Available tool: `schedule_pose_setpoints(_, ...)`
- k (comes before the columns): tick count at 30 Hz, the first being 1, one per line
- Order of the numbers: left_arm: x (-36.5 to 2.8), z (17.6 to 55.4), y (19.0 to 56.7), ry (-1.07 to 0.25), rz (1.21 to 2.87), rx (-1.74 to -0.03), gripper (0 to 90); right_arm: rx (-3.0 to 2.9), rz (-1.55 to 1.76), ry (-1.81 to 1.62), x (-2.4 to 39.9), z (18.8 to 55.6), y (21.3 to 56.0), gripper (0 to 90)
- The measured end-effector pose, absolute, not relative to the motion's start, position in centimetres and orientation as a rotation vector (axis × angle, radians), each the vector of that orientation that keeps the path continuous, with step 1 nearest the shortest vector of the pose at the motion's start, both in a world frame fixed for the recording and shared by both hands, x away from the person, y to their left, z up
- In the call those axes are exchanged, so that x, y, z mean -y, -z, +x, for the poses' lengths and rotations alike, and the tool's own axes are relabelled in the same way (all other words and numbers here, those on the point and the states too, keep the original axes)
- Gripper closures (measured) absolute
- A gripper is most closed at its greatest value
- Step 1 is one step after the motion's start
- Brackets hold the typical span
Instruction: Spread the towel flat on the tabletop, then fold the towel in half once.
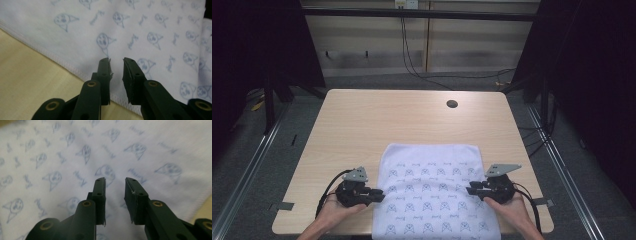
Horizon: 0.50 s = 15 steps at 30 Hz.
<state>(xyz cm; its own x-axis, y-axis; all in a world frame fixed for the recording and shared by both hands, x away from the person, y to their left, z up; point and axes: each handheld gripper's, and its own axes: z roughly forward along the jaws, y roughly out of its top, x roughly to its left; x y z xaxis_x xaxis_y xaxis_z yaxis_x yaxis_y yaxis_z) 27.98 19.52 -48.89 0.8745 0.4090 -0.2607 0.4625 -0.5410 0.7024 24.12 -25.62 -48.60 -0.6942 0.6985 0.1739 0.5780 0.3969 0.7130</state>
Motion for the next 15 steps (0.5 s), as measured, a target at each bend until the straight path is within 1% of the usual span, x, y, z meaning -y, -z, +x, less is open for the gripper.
schedule_pose_setpoints(2,-19.7,28.8,48.4,0.064,2.157,-0.650,74.4,-2.432,1.185,-1.212,26.6,24.7,48.0,69.3)
schedule_pose_setpoints(6,-20.1,30.1,48.2,0.015,2.122,-0.695,72.8,-2.360,1.233,-1.218,28.0,25.8,47.5,68.0)
schedule_pose_setpoints(10,-20.3,31.0,47.6,-0.031,2.099,-0.706,69.6,-2.333,1.254,-1.190,28.7,26.8,47.3,66.6)
schedule_pose_setpoints(12,-20.2,31.7,47.3,-0.057,2.103,-0.712,69.6,-2.325,1.264,-1.179,29.0,27.3,47.4,66.5)
schedule_pose_setpoints(15,-20.3,33.2,47.0,-0.068,2.056,-0.739,69.6,-2.322,1.261,-1.157,29.1,28.2,47.4,66.6)
